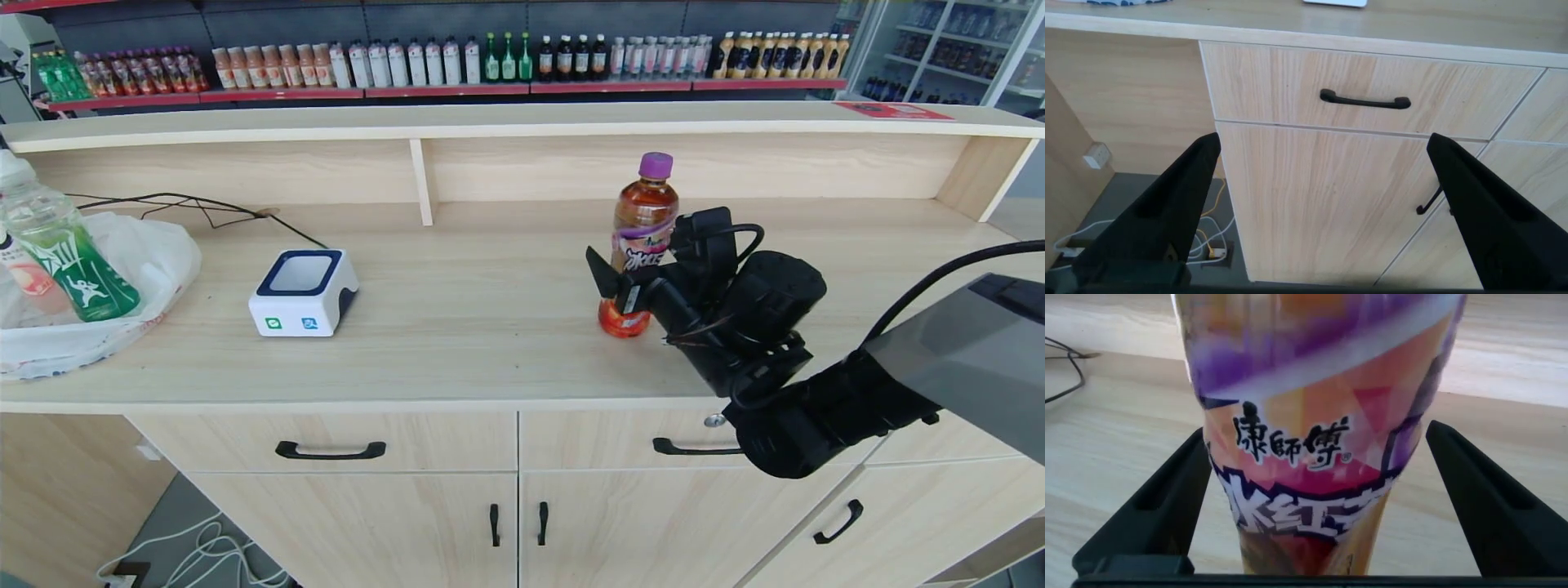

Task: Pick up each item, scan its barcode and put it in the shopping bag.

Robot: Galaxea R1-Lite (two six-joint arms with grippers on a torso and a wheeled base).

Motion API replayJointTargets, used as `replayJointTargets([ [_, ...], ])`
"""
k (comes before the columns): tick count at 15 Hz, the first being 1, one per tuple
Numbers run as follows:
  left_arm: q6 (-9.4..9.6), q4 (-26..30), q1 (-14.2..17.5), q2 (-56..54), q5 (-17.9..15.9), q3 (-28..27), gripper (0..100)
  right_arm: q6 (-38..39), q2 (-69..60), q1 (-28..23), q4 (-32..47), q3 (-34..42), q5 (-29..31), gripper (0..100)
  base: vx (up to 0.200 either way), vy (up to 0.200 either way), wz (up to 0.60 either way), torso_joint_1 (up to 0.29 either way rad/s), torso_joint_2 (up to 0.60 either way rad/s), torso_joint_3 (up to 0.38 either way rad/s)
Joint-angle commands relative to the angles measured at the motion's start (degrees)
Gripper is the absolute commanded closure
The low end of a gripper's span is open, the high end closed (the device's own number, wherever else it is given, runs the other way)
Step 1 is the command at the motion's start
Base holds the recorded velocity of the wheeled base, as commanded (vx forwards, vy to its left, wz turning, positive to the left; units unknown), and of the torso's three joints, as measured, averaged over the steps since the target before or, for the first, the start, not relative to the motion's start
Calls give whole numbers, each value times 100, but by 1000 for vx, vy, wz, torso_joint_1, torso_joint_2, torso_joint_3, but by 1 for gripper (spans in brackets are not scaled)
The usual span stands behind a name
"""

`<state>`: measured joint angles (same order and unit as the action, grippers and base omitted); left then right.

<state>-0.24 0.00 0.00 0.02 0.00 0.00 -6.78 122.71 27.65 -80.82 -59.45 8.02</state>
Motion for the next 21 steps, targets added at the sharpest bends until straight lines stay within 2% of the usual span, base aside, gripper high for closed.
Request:
replayJointTargets([
  [1, -2, 0, 0, -2, 0, 0, 0, -8, 86, 48, 40, -181, 24, 0, 0, 0, 0, 0, 0, 0],
  [6, -2, 0, 0, -2, 0, 0, 0, -8, 104, 118, 84, -181, 33, 0, 0, 0, 0, 0, 0, 0],
  [7, 7, 0, 0, -2, 0, 0, 0, -8, 139, 118, 84, -198, 33, 100, 0, 0, 0, 0, 0, 0],
  [10, -2, 0, 0, -2, 0, 0, 0, 1, 130, 162, 23, -145, 358, 100, 0, 0, 0, 0, 0, 0],
  [21, 7, 0, 0, -2, 0, 0, 0, 194, 69, 303, -215, -84, 411, 100, 0, 0, 0, 0, 0, 0],
])
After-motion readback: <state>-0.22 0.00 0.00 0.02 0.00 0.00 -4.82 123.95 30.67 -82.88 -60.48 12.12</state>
